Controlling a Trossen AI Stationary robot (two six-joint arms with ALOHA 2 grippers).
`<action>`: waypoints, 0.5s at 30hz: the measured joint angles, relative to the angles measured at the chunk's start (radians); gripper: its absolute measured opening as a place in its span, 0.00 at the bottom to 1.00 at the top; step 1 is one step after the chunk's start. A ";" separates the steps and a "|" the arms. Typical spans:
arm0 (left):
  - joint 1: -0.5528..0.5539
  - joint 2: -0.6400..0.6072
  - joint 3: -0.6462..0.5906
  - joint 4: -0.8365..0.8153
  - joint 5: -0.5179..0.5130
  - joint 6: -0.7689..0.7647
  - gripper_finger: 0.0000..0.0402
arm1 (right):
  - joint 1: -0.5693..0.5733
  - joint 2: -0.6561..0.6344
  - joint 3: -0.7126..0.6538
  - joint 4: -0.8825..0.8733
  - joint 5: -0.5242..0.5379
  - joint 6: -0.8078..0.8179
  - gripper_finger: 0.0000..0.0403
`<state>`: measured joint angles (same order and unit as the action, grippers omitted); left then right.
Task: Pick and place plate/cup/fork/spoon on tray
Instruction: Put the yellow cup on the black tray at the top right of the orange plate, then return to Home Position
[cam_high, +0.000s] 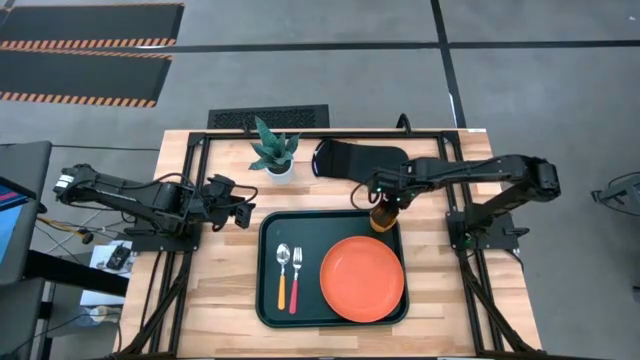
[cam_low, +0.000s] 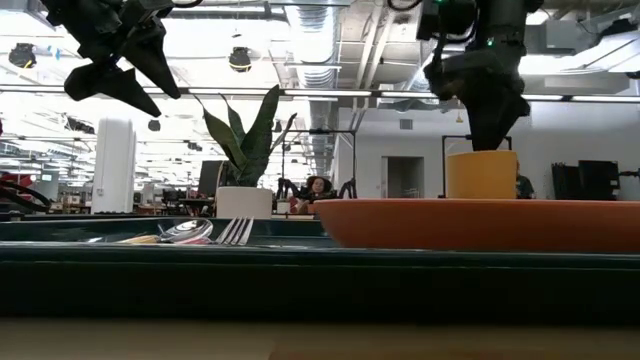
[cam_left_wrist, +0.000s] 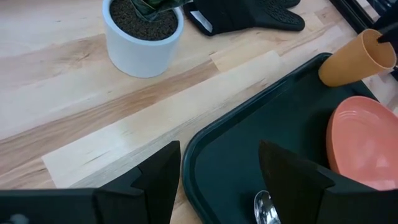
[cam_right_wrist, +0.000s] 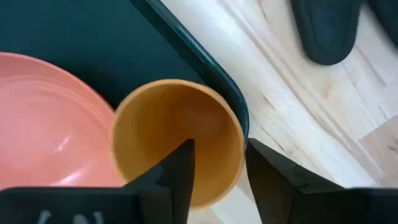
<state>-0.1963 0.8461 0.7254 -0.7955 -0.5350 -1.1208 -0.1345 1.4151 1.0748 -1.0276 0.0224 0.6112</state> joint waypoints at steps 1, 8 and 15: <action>0.000 0.000 0.000 0.000 0.000 0.000 0.51 | -0.001 -0.011 0.004 -0.001 0.002 -0.001 0.41; 0.000 -0.002 0.000 0.038 0.018 0.009 0.51 | -0.038 -0.121 0.054 0.003 0.004 -0.037 0.44; 0.000 -0.027 0.000 0.227 0.092 0.136 0.51 | -0.053 -0.278 0.153 0.005 0.003 -0.112 0.41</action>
<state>-0.1959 0.8187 0.7254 -0.5683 -0.4434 -0.9845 -0.1879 1.1373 1.2275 -1.0221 0.0257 0.4994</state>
